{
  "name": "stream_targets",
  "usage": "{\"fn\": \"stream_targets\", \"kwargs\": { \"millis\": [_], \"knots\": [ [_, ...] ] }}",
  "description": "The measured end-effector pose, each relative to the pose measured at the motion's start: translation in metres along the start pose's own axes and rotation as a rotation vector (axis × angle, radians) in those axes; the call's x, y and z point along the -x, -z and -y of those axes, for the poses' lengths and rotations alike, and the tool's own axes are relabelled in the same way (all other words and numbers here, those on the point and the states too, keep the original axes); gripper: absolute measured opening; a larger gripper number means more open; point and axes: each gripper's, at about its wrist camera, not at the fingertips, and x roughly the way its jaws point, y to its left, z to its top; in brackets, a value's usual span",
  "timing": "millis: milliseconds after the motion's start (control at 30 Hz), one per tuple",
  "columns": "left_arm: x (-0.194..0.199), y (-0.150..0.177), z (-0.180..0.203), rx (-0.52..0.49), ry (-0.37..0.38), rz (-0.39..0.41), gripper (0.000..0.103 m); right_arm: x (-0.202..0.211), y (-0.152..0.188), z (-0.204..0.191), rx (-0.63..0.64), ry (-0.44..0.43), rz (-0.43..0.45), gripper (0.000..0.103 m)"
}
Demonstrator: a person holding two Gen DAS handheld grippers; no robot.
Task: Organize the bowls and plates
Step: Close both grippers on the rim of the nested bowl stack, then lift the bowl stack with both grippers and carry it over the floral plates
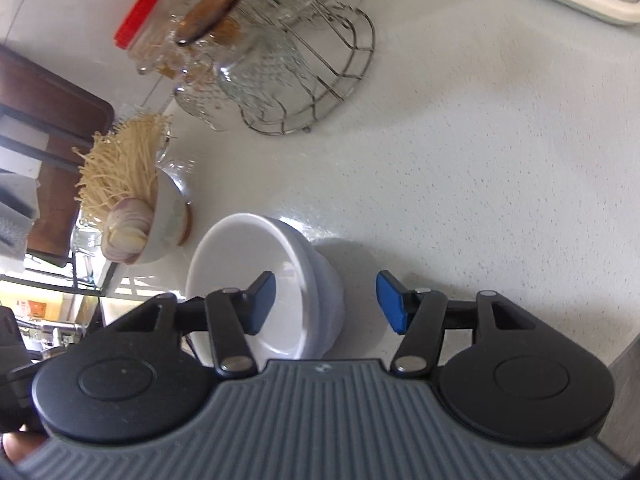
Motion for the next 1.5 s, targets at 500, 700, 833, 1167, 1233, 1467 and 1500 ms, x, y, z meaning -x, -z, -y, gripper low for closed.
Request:
{"fn": "stream_targets", "kwargs": {
  "millis": [500, 700, 833, 1167, 1233, 1467, 1500],
  "knots": [
    [-0.016, -0.006, -0.012, 0.073, 0.055, -0.040, 0.049, -0.019, -0.001, 0.002, -0.016, -0.010, -0.093, 0.026],
    [-0.017, -0.007, -0.008, 0.050, 0.027, -0.035, 0.035, -0.020, 0.000, 0.003, -0.016, -0.015, -0.103, 0.024],
    [-0.016, -0.007, -0.006, 0.030, 0.021, -0.028, 0.021, -0.019, 0.000, 0.004, -0.021, -0.007, -0.096, 0.021],
    [-0.001, -0.001, 0.010, 0.003, 0.032, -0.002, 0.019, 0.000, 0.003, 0.007, 0.005, -0.004, -0.050, 0.020],
    [0.002, 0.001, 0.013, 0.009, 0.050, 0.002, 0.019, 0.007, 0.004, 0.004, 0.026, 0.009, -0.026, 0.020],
    [0.020, 0.010, 0.023, 0.000, 0.054, 0.025, 0.019, 0.024, 0.008, -0.003, 0.065, 0.015, 0.008, 0.020],
    [0.022, 0.011, 0.024, 0.001, 0.055, 0.029, 0.019, 0.026, 0.009, -0.003, 0.067, 0.010, 0.009, 0.020]
  ]
}}
